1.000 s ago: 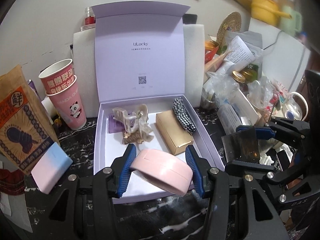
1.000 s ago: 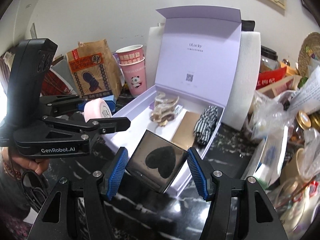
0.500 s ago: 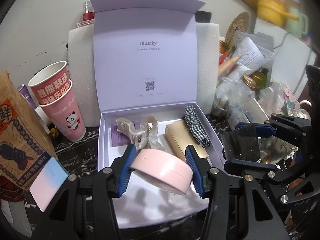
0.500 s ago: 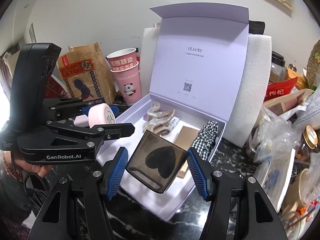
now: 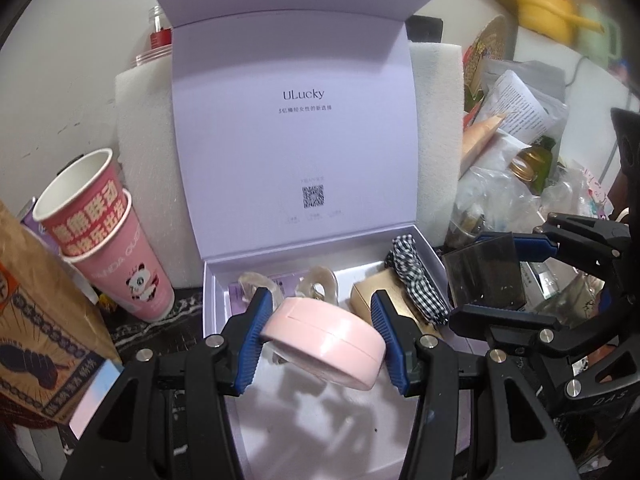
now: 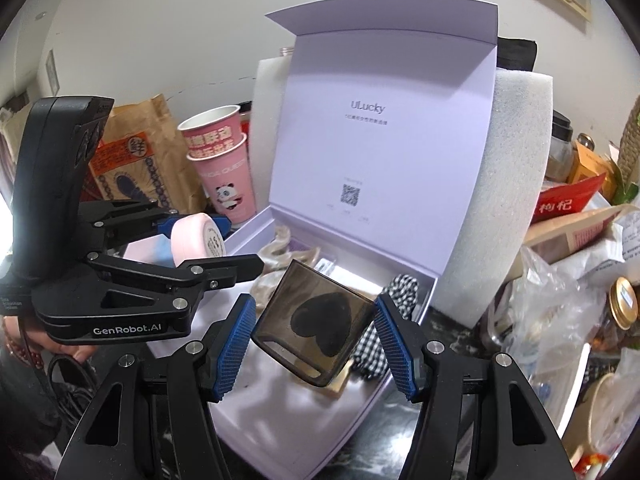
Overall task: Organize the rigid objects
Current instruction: 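Lower the pink case with the left gripper while the right lowers the dark case into the box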
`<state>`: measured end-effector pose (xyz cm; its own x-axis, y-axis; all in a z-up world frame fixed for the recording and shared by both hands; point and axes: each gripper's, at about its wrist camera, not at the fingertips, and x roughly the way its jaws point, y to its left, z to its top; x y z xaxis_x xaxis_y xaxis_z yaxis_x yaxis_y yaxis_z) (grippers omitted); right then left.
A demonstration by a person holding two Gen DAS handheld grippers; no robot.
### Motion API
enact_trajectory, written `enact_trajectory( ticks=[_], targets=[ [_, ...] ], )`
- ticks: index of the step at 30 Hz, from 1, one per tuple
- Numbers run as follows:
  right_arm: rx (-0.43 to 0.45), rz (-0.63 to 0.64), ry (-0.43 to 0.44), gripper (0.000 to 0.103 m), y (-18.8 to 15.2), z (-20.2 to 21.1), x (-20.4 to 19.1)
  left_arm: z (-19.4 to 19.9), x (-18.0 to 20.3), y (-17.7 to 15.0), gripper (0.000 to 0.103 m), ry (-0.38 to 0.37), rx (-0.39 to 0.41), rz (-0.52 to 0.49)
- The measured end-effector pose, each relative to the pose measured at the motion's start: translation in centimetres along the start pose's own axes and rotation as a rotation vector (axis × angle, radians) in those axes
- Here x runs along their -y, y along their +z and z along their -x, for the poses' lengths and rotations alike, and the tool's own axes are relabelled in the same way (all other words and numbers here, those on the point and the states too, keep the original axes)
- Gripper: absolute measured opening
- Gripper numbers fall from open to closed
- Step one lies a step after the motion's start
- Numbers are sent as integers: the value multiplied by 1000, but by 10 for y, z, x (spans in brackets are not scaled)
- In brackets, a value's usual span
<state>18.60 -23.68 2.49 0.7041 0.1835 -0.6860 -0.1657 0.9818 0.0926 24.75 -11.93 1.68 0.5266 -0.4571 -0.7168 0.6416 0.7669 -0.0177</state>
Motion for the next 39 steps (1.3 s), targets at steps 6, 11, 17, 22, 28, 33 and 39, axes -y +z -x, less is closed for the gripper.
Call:
enact_trajectory(
  ticks=[6,11,17,22,28,33,39],
  targets=[
    [-4,11,-23,61,8,-11,8,-12,-5,12,51,16,0,-13],
    [-7,5,-30,61,10,-21,16,-27,-10,17,51,27,-17,-13],
    [-26,-10,-41,61,11,-36,25,-45,-14,18,51,38,-50,-3],
    [-43,-26,-44,61,10,-47,31,-57,-12,18,51,43,-72,-20],
    [-60,-42,-36,61,9,-58,33,-68,-9,20,51,44,-82,-40],
    [-81,-44,-40,61,7,-66,34,-74,-2,22,51,62,-84,-65],
    [-107,-58,-45,61,6,-78,35,-86,12,28,51,46,-98,-77]
  ],
)
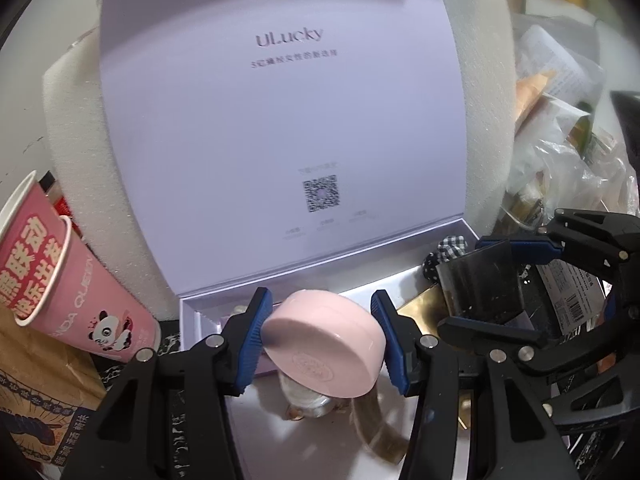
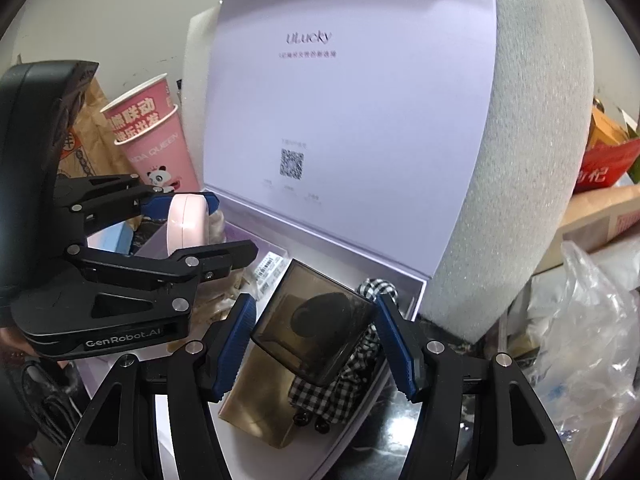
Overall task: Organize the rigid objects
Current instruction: 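Lower the pink case with the left gripper while the right lowers the dark case into the box, then open the left gripper on the pink case while the right gripper opens on the dark case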
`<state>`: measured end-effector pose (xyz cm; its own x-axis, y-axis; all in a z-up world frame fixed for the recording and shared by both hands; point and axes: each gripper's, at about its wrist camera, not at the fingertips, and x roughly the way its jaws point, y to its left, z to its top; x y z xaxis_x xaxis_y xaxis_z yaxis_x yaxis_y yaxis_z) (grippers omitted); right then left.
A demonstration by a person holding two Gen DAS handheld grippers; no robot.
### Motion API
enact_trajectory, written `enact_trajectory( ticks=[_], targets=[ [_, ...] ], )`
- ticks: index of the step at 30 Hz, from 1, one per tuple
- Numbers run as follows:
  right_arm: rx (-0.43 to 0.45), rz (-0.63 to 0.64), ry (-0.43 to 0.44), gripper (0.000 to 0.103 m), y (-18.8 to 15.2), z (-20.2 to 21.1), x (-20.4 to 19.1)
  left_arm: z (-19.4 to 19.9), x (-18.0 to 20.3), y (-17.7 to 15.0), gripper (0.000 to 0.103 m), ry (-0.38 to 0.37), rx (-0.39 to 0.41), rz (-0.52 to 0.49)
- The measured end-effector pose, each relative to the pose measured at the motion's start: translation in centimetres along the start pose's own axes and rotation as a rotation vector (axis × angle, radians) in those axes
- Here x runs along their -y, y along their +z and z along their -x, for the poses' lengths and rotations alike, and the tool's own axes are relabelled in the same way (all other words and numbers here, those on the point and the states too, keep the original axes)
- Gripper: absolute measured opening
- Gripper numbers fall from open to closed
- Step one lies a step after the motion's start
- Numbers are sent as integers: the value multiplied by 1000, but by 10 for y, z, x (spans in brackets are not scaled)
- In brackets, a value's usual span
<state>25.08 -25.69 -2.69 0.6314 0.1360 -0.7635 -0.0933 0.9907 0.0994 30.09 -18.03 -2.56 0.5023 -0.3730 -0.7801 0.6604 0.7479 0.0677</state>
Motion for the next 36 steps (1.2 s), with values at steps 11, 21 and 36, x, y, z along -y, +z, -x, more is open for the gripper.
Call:
enact_trajectory(
  ticks=[11,21,36],
  targets=[
    [-7,9,-30,62,0,-6,-4,-17,11,3,51,-32,-15,-6],
    [6,-6,-53,80,-1,4,-3,3,13,-2,51,-14,20,-33],
    [34,-4,-143,84,-12,39,3,15,20,3,51,24,7,-17]
  ],
)
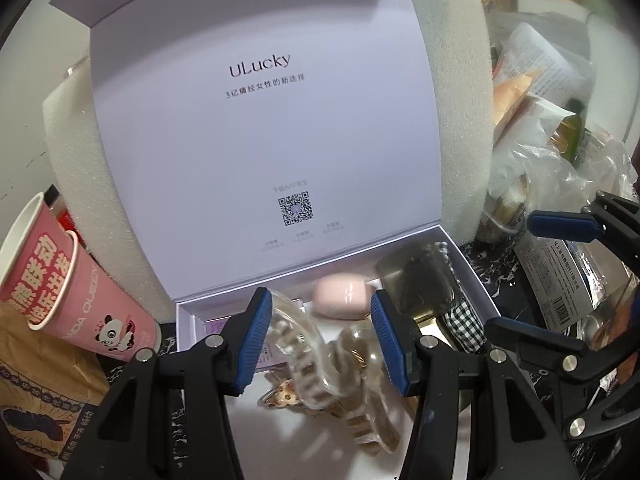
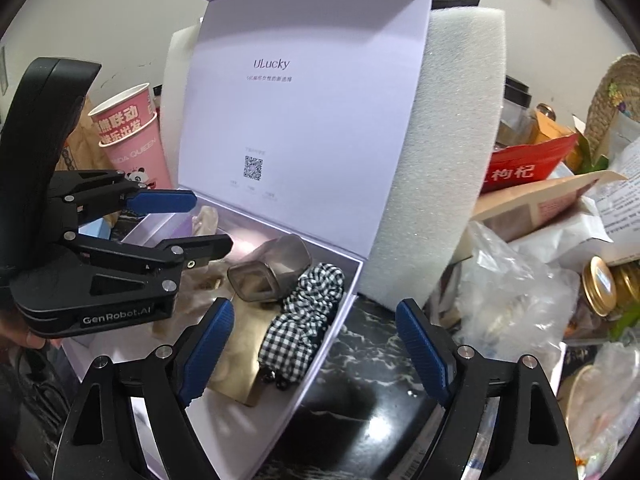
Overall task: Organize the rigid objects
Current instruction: 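Open the left gripper on the pink case while the right gripper opens on the dark case, then withdraw both grippers up out of the gift box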
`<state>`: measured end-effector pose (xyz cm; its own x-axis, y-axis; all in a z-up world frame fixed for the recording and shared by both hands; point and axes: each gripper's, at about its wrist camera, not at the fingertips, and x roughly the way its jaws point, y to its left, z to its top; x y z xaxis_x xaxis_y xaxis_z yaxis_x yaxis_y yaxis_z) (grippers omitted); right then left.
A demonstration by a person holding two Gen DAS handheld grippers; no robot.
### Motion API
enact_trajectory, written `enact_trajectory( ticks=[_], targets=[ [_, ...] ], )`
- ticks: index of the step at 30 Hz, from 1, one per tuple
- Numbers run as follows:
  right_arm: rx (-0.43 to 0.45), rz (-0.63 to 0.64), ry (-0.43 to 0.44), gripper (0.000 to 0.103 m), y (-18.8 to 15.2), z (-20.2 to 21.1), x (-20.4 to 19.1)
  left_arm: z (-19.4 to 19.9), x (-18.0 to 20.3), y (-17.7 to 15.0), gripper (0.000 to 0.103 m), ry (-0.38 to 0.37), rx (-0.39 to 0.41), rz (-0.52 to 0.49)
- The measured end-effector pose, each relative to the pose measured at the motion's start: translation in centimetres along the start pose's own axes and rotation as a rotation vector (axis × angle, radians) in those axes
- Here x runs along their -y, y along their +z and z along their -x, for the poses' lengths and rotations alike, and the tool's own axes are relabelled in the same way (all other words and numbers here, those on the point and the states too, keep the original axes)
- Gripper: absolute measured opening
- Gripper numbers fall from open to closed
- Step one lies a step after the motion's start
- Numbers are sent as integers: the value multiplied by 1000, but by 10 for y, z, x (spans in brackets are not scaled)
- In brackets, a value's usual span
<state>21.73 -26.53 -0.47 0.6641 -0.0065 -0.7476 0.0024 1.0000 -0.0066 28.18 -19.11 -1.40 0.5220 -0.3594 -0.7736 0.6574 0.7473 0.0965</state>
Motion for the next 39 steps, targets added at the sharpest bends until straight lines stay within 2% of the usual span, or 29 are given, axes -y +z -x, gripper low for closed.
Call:
enact_trajectory(
  ticks=[8,14,16,18,20,35,39],
  targets=[
    [16,3,-13,84,-2,20,1,25,-4,-1,51,27,16,17],
    [45,10,-23,84,-1,41,-5,62,-8,-4,52,54,59,28],
    [58,12,-26,84,0,51,-7,74,-9,-7,60,62,76,35],
    [72,15,-27,86,1,61,-10,93,-11,-10,91,63,117,51],
    [83,19,-34,87,1,70,-13,110,-12,-12,101,72,159,62],
    [208,18,-68,95,-12,150,-32,203,-4,-41,101,134,266,123],
    [255,5,-93,103,-18,171,-36,222,-1,-50,101,140,282,134]
  ],
)
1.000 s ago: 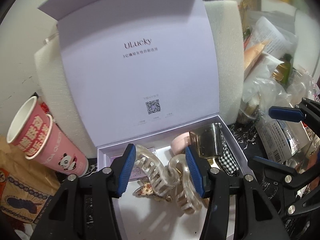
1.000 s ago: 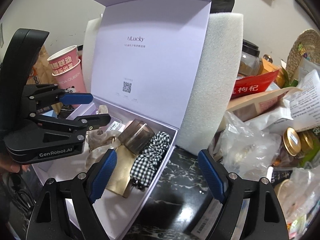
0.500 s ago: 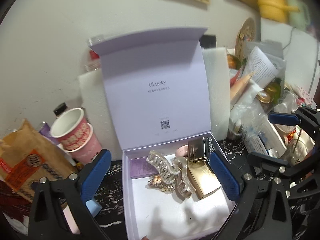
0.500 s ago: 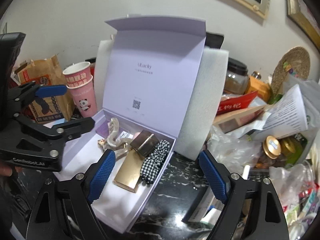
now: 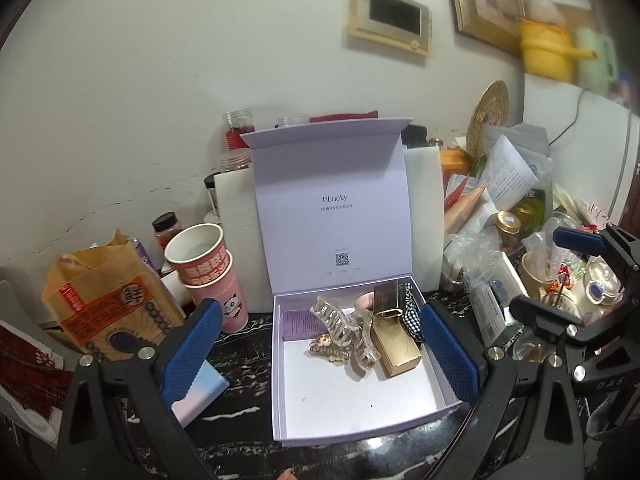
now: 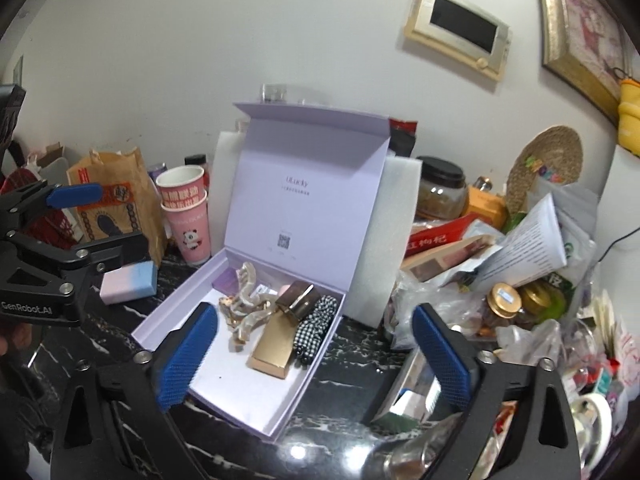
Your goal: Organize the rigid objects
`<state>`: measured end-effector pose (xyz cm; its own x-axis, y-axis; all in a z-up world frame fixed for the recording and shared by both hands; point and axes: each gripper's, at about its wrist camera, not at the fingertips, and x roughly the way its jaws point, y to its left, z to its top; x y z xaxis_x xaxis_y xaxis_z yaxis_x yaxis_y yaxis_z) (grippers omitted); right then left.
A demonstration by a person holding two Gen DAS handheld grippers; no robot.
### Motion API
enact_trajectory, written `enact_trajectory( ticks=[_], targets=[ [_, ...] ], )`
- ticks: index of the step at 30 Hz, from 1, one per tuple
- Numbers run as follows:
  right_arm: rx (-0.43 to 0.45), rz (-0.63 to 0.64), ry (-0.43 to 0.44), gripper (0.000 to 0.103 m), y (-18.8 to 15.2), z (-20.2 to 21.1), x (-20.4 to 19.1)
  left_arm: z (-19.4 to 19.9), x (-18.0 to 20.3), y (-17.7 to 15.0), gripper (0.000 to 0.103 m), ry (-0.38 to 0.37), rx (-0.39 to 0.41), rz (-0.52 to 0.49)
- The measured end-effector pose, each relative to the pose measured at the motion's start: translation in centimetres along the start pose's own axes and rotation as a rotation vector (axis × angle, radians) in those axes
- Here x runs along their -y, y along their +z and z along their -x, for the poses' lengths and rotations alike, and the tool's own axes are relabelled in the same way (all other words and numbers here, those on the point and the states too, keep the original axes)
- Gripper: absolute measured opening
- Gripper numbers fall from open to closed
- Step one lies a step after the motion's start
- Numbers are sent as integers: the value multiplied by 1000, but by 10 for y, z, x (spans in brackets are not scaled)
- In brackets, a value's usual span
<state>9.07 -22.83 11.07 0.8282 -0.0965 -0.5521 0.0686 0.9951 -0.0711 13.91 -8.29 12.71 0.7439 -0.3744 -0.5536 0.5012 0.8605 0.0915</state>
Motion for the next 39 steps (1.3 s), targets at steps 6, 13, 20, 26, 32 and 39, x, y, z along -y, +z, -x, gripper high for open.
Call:
enact_trajectory(
  ticks=[6,13,20,26,32,39],
  targets=[
    [25,-23,-5,103,-3,25,-3,27,0,-11,101,24,21,23],
    [31,-13,-36,103,-19,46,-16,48,7,-33,101,57,11,46],
    [6,-51,-7,103,-41,58,-23,57,12,-58,101,98,-21,77],
    [-15,-70,-32,103,-56,63,-26,58,14,-74,101,129,-51,88],
    [-33,-76,-32,103,-65,65,-29,57,15,-82,101,120,-76,109],
    [-37,-83,-21,103,-66,67,-29,60,17,-85,101,123,-78,116]
  ],
)
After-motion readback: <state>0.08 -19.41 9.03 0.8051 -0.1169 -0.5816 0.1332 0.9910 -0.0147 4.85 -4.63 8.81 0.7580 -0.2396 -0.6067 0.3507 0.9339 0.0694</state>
